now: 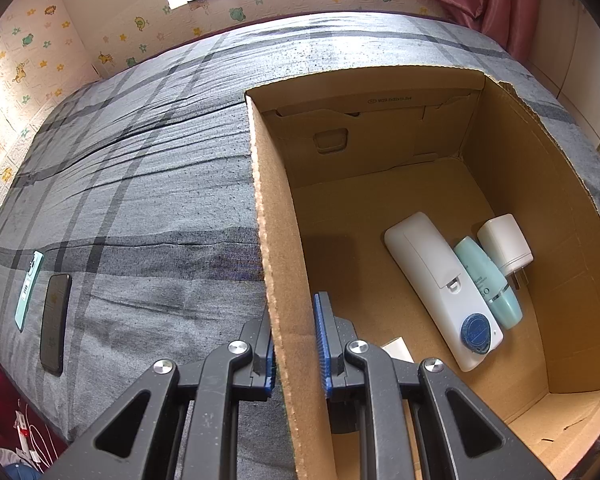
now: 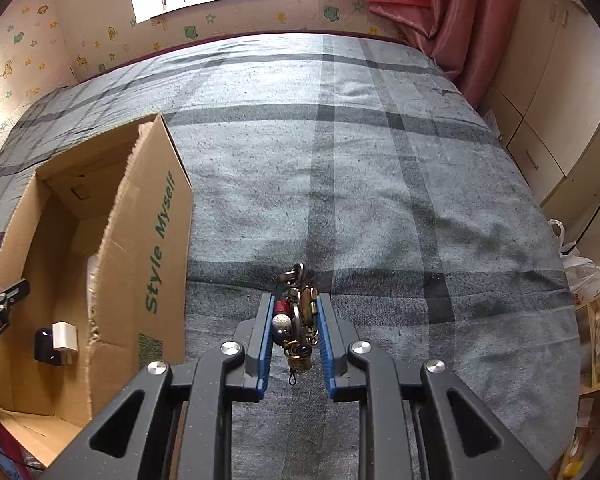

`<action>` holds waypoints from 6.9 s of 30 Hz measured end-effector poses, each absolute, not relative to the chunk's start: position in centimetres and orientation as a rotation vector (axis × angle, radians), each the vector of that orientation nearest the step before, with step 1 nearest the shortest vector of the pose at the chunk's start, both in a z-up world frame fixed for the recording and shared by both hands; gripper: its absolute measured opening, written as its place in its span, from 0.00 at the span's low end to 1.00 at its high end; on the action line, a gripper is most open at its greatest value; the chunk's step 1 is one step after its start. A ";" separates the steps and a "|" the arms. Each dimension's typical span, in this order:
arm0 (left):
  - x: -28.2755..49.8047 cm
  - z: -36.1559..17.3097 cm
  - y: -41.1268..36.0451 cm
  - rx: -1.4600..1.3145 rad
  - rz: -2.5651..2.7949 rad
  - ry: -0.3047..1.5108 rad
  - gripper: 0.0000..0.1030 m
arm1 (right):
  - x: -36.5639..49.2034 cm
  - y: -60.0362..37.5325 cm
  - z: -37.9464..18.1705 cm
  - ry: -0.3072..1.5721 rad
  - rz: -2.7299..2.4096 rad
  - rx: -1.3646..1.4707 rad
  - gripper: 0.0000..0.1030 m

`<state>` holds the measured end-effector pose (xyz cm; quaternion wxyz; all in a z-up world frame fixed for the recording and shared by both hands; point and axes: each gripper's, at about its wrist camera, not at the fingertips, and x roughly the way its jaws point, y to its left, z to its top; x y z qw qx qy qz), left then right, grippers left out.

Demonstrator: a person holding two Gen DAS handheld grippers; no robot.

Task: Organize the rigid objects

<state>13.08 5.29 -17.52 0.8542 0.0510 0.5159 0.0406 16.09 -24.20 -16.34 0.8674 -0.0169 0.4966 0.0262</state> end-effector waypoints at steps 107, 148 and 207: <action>13.1 -17.6 5.6 0.103 0.080 1.088 0.17 | 14.5 -9.3 -12.0 1.054 0.296 -0.108 0.50; 8.6 -11.2 4.5 0.084 0.137 1.021 1.00 | 9.3 -15.2 -6.8 0.960 0.187 -0.064 0.98; -0.8 -4.7 -1.6 0.122 -0.017 0.950 1.00 | 2.1 -17.9 -2.4 0.902 0.156 -0.083 0.98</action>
